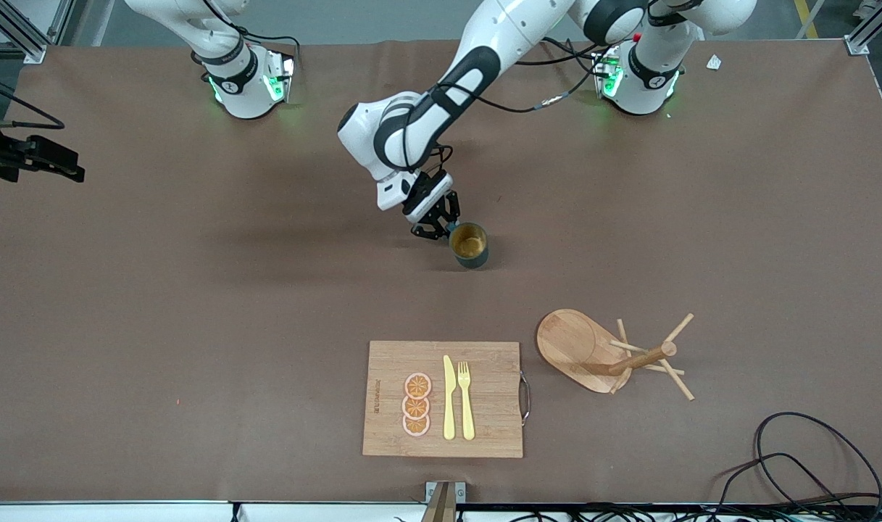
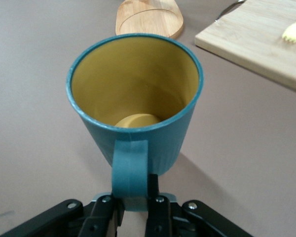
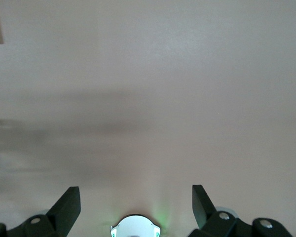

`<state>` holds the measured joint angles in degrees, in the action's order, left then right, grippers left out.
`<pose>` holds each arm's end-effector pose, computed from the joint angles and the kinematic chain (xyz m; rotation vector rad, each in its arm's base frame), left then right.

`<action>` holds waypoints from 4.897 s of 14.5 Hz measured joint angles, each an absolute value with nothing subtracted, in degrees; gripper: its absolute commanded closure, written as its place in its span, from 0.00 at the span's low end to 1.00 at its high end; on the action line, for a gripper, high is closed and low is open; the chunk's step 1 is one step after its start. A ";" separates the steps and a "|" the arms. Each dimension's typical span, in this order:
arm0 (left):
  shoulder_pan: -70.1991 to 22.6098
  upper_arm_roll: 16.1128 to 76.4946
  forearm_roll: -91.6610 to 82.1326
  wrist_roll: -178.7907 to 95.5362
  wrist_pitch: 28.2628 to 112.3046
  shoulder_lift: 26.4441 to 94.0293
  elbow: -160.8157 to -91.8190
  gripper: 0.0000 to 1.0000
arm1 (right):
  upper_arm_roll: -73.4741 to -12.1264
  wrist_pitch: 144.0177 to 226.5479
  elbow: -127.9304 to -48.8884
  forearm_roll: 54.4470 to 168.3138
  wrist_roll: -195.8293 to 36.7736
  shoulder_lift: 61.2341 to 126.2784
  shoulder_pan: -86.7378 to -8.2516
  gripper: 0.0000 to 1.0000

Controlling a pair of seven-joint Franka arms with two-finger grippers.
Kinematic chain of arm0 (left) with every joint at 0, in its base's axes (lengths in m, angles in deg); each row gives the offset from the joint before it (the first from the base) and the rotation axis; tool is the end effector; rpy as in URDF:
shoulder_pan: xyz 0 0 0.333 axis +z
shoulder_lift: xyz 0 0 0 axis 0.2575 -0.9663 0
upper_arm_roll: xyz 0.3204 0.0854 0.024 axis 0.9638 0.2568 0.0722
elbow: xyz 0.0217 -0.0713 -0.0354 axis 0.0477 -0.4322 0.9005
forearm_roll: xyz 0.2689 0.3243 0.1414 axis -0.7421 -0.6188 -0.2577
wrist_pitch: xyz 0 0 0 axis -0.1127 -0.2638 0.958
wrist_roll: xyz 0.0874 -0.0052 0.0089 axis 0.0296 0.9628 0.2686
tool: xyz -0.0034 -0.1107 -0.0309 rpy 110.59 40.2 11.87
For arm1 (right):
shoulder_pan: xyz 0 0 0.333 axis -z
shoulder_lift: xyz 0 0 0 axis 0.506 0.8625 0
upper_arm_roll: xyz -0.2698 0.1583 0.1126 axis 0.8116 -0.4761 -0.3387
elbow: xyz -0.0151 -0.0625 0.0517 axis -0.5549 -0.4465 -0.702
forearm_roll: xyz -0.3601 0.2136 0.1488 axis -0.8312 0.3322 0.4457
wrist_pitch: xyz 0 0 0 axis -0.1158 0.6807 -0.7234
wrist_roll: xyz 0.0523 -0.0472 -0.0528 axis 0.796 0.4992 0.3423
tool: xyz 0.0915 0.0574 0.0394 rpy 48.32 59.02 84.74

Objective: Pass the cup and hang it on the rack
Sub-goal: 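Lift the mug with the left gripper and carry it toward the rack, then hang the mug handle on a rack peg with the left gripper, then open the left gripper and draw it back from the rack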

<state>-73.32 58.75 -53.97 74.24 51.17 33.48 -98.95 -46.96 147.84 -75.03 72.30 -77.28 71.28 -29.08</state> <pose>0.4045 -0.6468 0.1656 -2.4226 -0.9817 -0.8149 0.5885 -0.0316 0.6465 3.1023 -0.0033 -0.2341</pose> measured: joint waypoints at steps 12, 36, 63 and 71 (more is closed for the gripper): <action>-51.81 58.71 -17.06 53.78 62.01 55.04 -98.14 1.00 | -46.65 147.35 -78.50 73.67 -77.21 64.06 -29.31 0.00; -18.58 58.80 48.44 -3.48 55.55 57.65 -109.82 1.00 | -45.60 148.32 -75.93 74.71 -74.57 64.67 -29.34 0.00; -8.74 58.61 45.74 -9.03 47.19 53.97 -103.98 0.00 | -43.63 148.05 -76.65 75.85 -79.31 65.71 -29.25 0.00; -9.12 56.08 15.64 -9.42 46.78 65.53 -102.94 0.00 | -43.58 148.46 -76.66 75.69 -79.85 65.73 -29.25 0.00</action>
